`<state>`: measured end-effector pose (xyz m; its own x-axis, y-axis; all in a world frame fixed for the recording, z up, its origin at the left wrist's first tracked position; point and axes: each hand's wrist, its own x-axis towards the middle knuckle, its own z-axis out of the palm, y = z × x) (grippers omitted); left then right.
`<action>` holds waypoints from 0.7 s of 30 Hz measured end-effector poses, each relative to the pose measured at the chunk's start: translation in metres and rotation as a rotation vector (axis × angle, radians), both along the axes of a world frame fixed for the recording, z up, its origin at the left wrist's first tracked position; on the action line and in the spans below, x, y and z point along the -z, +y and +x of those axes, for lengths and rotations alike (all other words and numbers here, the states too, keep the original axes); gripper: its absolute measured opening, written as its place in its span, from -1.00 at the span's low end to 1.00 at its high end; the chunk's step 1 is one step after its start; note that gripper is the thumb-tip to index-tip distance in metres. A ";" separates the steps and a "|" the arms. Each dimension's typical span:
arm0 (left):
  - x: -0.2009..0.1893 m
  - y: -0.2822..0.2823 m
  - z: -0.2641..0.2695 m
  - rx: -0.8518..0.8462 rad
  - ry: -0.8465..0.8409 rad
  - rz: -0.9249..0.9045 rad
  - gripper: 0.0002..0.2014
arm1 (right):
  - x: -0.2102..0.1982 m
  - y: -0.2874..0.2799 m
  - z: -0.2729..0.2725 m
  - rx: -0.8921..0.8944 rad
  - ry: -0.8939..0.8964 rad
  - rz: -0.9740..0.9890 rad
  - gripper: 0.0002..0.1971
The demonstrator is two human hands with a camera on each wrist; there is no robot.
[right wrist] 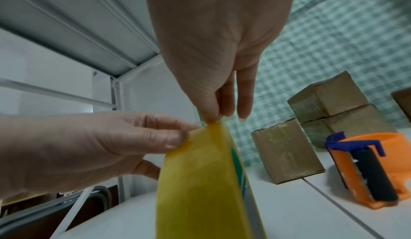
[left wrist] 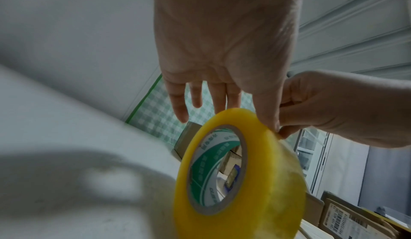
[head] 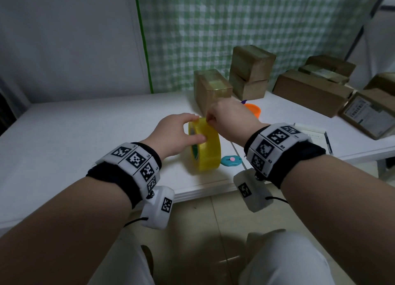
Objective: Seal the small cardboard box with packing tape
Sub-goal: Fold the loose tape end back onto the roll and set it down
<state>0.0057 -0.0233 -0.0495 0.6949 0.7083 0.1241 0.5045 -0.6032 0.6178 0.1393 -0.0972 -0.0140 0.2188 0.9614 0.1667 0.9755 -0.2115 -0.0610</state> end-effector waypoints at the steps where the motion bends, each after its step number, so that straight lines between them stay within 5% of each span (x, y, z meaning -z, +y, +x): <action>1: 0.001 0.000 0.000 -0.003 -0.012 0.023 -0.39 | 0.001 0.000 0.000 -0.004 -0.025 -0.009 -0.75; 10: 0.007 0.001 0.009 -0.036 -0.248 0.116 -0.86 | 0.022 -0.008 0.004 -0.097 -0.090 0.166 -0.85; 16: 0.006 0.001 0.012 -0.026 -0.268 0.132 -0.75 | 0.027 -0.009 0.005 -0.103 -0.095 0.205 -0.89; 21: 0.004 0.004 0.013 -0.032 -0.271 0.182 -0.88 | 0.032 -0.010 0.001 -0.072 -0.101 0.297 -0.98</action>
